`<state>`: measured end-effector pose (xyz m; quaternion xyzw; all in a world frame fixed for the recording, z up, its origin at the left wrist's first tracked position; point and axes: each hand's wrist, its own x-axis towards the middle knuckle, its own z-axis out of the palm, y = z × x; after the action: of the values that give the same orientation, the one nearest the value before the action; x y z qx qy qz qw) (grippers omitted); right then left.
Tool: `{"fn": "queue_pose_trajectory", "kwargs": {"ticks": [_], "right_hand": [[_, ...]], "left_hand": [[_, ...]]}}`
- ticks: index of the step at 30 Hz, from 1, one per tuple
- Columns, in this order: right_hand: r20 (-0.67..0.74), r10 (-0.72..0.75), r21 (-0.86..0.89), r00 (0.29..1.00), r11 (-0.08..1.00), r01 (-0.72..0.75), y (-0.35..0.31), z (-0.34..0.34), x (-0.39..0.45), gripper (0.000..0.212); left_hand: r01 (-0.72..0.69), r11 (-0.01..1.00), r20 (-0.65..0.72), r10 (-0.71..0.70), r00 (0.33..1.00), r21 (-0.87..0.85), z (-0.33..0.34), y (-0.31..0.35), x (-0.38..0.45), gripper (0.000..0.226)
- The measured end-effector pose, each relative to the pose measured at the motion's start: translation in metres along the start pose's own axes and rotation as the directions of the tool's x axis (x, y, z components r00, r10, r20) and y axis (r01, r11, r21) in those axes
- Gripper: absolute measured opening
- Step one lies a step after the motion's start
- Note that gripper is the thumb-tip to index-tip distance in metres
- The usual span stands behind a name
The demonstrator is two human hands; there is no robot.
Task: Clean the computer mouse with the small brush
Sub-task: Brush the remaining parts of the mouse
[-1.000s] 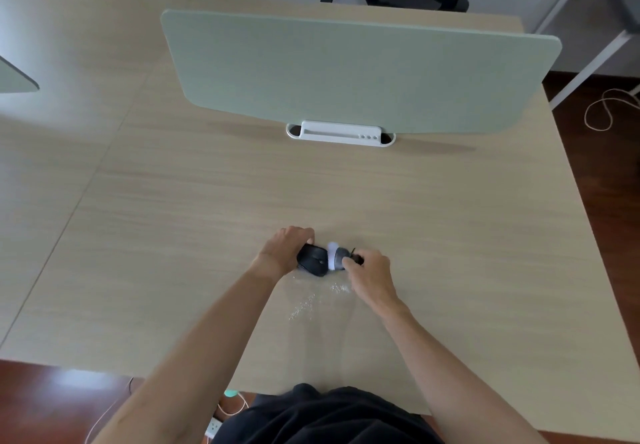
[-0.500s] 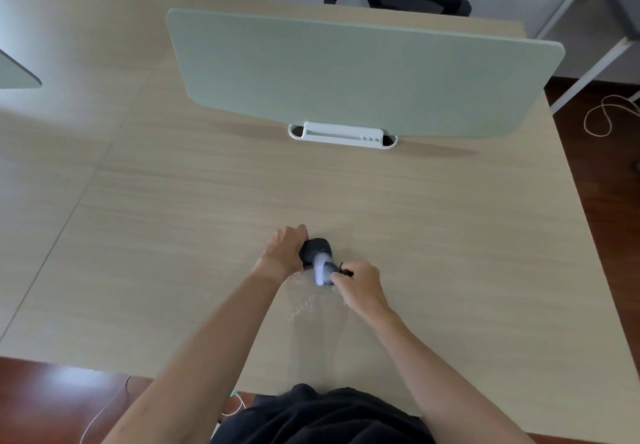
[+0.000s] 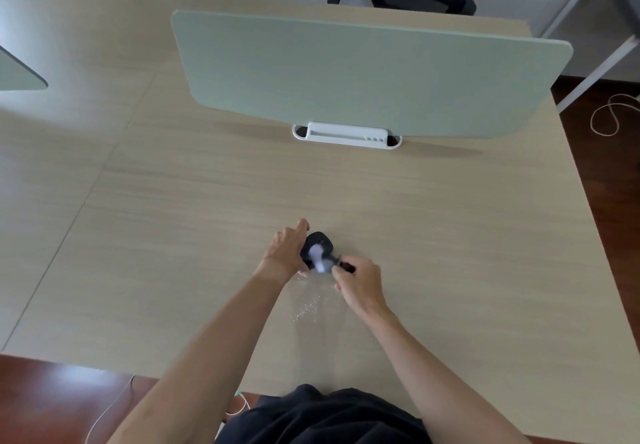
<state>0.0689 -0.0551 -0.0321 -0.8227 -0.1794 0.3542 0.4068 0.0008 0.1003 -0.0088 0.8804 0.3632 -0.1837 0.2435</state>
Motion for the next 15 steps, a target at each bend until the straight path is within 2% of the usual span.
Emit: {"fn": "queue_pose_trajectory", "kwargs": {"ticks": [2, 3, 6, 8, 9, 12, 14, 15], "right_hand": [[-0.139, 0.062, 0.114, 0.988, 0.992, -0.046, -0.004, 0.001, -0.001, 0.024], [-0.144, 0.075, 0.129, 0.987, 0.990, -0.056, -0.006, 0.003, -0.003, 0.026], [0.024, 0.123, 0.119, 0.992, 0.985, -0.125, -0.007, 0.013, -0.008, 0.031], [0.165, 0.196, 0.141, 0.967, 0.965, -0.220, -0.007, 0.014, -0.010, 0.025], [0.182, 0.231, 0.173, 0.956, 0.949, -0.262, -0.007, 0.011, -0.009, 0.021], [0.038, 0.288, 0.304, 0.957, 0.909, -0.286, -0.008, 0.002, -0.002, 0.019], [-0.044, 0.260, 0.277, 0.965, 0.931, -0.238, -0.010, 0.001, 0.001, 0.023], [-0.038, 0.241, 0.228, 0.970, 0.947, -0.226, -0.011, 0.002, 0.001, 0.025]], "left_hand": [[0.020, 1.000, 0.028, -0.020, 0.999, 0.011, -0.003, 0.003, -0.002, 0.085], [0.024, 1.000, 0.033, -0.025, 0.999, 0.011, -0.003, 0.003, -0.002, 0.087], [0.043, 0.999, 0.040, -0.042, 0.998, -0.025, -0.004, 0.002, -0.002, 0.087], [0.044, 0.999, 0.041, -0.043, 0.998, -0.025, -0.006, 0.003, -0.003, 0.086], [0.039, 0.999, 0.044, -0.038, 0.998, -0.013, -0.006, 0.003, -0.003, 0.085], [0.018, 1.000, 0.052, -0.019, 0.998, 0.023, -0.007, 0.006, -0.005, 0.080], [0.003, 0.999, 0.055, -0.006, 0.998, 0.048, -0.007, 0.007, -0.006, 0.077], [-0.001, 0.999, 0.058, -0.002, 0.998, 0.054, -0.006, 0.007, -0.006, 0.077]]}}
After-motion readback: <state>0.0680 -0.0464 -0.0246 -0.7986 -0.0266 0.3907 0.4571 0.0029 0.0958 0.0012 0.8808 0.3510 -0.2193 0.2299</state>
